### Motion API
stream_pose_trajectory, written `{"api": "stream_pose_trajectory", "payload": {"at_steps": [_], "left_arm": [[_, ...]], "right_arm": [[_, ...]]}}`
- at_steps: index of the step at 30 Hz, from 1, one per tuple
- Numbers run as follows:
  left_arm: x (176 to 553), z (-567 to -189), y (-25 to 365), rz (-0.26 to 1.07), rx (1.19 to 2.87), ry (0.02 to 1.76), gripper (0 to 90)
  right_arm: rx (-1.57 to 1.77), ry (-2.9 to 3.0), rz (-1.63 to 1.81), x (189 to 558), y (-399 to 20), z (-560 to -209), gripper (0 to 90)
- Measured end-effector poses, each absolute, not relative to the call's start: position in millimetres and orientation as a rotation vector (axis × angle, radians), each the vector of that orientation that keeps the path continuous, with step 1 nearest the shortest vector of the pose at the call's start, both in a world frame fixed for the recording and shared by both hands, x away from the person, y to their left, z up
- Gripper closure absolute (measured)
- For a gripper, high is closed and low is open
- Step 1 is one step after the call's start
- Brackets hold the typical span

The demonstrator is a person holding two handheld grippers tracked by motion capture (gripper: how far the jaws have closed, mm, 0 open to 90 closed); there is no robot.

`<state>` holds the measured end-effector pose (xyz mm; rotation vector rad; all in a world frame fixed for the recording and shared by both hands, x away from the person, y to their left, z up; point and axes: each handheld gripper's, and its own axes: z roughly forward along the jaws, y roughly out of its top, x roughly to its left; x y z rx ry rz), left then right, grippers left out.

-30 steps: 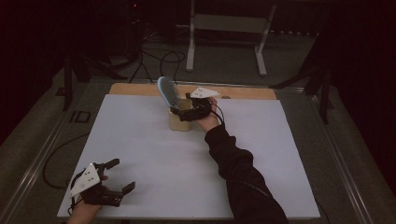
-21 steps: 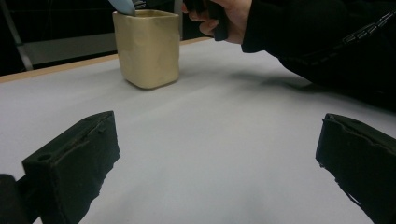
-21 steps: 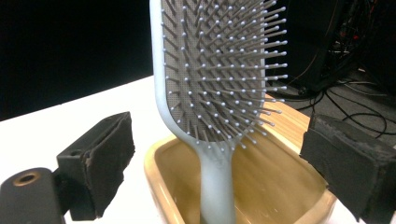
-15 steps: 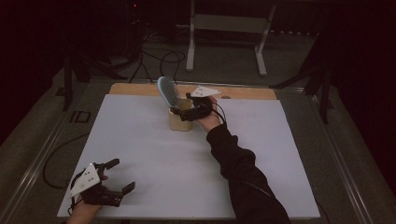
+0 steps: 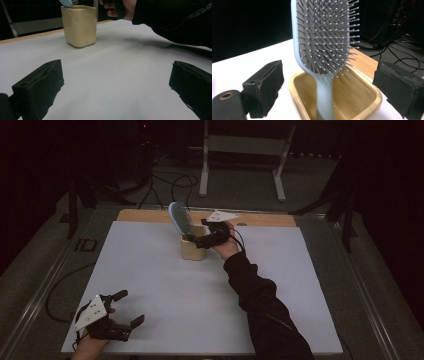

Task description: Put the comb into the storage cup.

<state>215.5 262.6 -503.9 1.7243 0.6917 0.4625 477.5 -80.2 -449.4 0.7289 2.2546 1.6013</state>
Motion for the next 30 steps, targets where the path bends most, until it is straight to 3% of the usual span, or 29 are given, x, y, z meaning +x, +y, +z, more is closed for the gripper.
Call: {"api": "stream_pose_trajectory", "payload": {"at_steps": [30], "left_arm": [[215,-504,262,0.463,1.725,0.692,0.0]], "right_arm": [[0.786,2.250,1.537,459,-122,-446,8.9]]}}
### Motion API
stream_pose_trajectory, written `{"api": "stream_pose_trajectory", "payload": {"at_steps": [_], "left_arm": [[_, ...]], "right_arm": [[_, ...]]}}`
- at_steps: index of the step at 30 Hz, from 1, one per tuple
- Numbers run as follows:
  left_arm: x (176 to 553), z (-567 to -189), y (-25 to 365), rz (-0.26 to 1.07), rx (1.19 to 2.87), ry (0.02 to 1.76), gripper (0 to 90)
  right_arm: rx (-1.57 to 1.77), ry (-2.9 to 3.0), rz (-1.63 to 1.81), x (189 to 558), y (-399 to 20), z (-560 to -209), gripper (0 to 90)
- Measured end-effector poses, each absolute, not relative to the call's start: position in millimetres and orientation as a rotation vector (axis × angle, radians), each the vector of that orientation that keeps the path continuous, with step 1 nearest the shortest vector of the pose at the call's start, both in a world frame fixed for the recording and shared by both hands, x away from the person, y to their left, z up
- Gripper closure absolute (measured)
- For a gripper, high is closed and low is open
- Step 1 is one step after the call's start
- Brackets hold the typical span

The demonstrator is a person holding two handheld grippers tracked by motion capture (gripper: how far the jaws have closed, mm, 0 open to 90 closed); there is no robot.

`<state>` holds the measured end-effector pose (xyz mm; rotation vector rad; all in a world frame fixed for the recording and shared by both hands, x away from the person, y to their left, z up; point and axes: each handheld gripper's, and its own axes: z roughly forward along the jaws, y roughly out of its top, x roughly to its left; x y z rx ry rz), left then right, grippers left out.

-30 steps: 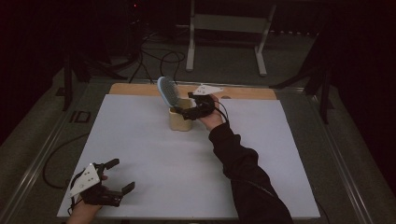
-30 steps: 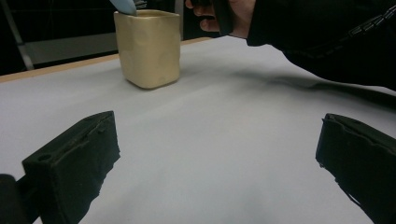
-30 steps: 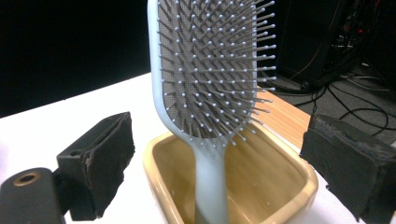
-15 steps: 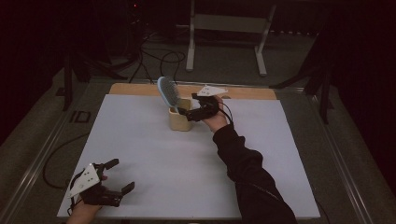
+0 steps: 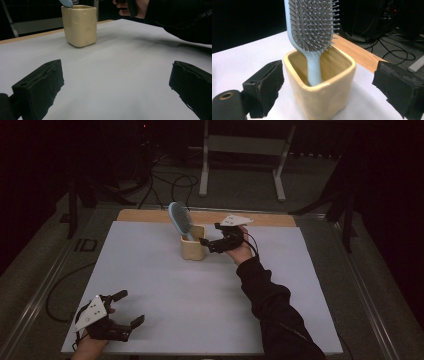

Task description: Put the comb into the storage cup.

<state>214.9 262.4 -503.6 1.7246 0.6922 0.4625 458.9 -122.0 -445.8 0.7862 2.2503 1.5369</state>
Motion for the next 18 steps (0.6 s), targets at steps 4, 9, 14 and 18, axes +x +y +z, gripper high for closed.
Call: {"api": "stream_pose_trajectory", "payload": {"at_steps": [4,9,14,18], "left_arm": [[215,-504,262,0.463,1.723,0.692,0.0],[215,-503,263,0.462,1.723,0.693,0.0],[215,-504,263,0.461,1.721,0.693,0.0],[215,-503,263,0.462,1.722,0.693,0.0]], "right_arm": [[0.813,2.249,1.532,456,-133,-448,8.9],[0.831,2.244,1.517,450,-145,-449,8.9],[0.842,2.237,1.513,444,-158,-449,8.9],[0.852,2.232,1.504,438,-168,-448,8.9]]}}
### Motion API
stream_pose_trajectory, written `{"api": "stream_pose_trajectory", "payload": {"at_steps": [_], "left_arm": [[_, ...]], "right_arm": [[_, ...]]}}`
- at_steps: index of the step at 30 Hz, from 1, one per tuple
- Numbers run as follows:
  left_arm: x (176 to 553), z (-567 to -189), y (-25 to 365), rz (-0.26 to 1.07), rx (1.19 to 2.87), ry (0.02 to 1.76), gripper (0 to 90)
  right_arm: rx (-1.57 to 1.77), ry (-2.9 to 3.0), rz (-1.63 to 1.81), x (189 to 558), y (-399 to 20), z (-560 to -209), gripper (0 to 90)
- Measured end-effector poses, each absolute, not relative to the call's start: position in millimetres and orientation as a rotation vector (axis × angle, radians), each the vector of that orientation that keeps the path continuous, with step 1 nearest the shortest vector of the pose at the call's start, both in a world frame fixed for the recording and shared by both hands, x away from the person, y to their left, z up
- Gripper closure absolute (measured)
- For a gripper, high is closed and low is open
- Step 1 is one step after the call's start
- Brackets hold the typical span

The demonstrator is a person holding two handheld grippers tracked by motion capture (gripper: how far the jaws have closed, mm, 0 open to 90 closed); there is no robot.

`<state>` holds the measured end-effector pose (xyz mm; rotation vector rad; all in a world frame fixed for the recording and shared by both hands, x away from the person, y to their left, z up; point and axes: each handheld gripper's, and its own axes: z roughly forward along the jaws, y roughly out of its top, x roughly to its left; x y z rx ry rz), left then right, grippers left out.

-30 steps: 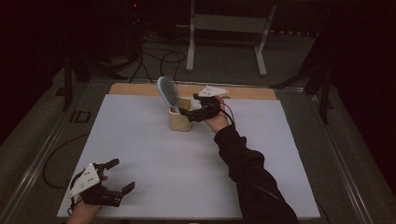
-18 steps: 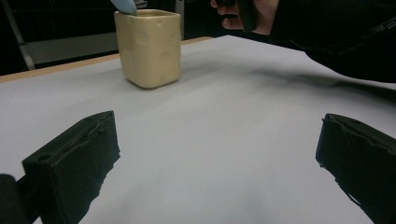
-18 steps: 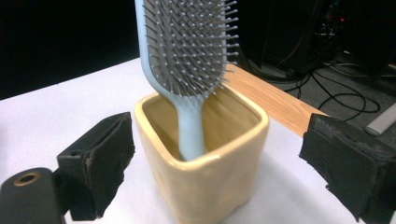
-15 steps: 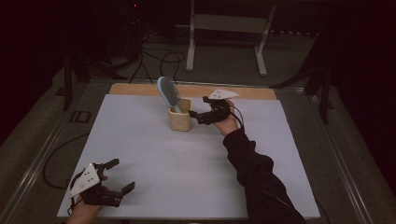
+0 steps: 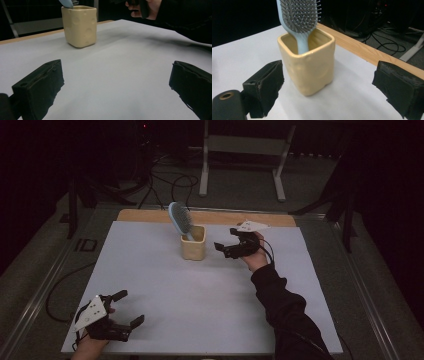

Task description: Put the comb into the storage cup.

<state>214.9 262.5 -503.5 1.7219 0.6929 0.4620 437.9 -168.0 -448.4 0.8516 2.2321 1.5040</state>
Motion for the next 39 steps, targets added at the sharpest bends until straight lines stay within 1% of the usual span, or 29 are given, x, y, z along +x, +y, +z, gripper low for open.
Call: {"api": "stream_pose_trajectory", "payload": {"at_steps": [10,27,39], "left_arm": [[216,-504,262,0.461,1.721,0.694,0.0],[215,-503,262,0.462,1.721,0.695,0.0],[215,-503,262,0.463,1.723,0.694,0.0]], "right_arm": [[0.858,2.219,1.472,420,-194,-445,8.9],[0.900,2.231,1.452,384,-229,-467,8.9],[0.922,2.229,1.445,347,-248,-475,8.8]]}}
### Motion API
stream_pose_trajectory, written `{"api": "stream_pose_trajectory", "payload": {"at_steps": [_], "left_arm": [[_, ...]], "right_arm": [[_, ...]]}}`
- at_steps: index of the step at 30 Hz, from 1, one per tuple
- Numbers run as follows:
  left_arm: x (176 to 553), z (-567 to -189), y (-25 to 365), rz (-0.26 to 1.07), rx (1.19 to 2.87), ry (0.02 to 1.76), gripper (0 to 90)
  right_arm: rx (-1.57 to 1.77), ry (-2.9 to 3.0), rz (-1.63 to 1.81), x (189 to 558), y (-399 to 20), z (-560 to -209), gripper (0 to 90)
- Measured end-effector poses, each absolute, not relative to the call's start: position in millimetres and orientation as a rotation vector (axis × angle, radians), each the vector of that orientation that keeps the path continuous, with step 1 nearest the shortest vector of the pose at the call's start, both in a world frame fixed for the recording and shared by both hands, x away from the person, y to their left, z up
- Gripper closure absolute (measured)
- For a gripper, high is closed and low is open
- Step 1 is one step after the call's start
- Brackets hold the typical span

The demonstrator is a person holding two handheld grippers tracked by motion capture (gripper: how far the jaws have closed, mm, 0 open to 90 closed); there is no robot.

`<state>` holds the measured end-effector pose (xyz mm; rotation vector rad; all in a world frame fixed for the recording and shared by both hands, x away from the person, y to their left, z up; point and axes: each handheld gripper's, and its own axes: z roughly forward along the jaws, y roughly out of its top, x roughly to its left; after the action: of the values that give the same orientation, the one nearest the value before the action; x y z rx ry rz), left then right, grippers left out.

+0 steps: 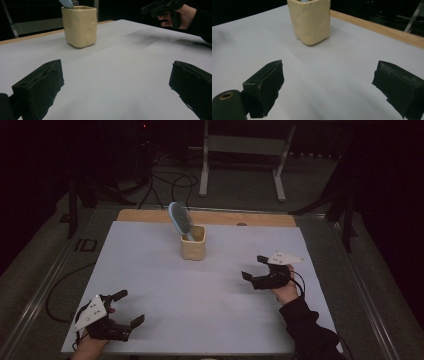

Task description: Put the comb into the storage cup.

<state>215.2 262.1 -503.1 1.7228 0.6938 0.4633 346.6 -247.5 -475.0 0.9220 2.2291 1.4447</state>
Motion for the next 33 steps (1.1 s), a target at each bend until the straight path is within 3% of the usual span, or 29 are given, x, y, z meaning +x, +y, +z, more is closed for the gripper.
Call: {"api": "stream_pose_trajectory", "payload": {"at_steps": [12,33], "left_arm": [[215,-503,262,0.463,1.724,0.693,0.0],[215,-503,261,0.466,1.728,0.691,0.0]], "right_arm": [[0.936,2.185,1.403,305,-269,-482,8.9],[1.051,2.194,1.331,267,-294,-507,8.8]]}}
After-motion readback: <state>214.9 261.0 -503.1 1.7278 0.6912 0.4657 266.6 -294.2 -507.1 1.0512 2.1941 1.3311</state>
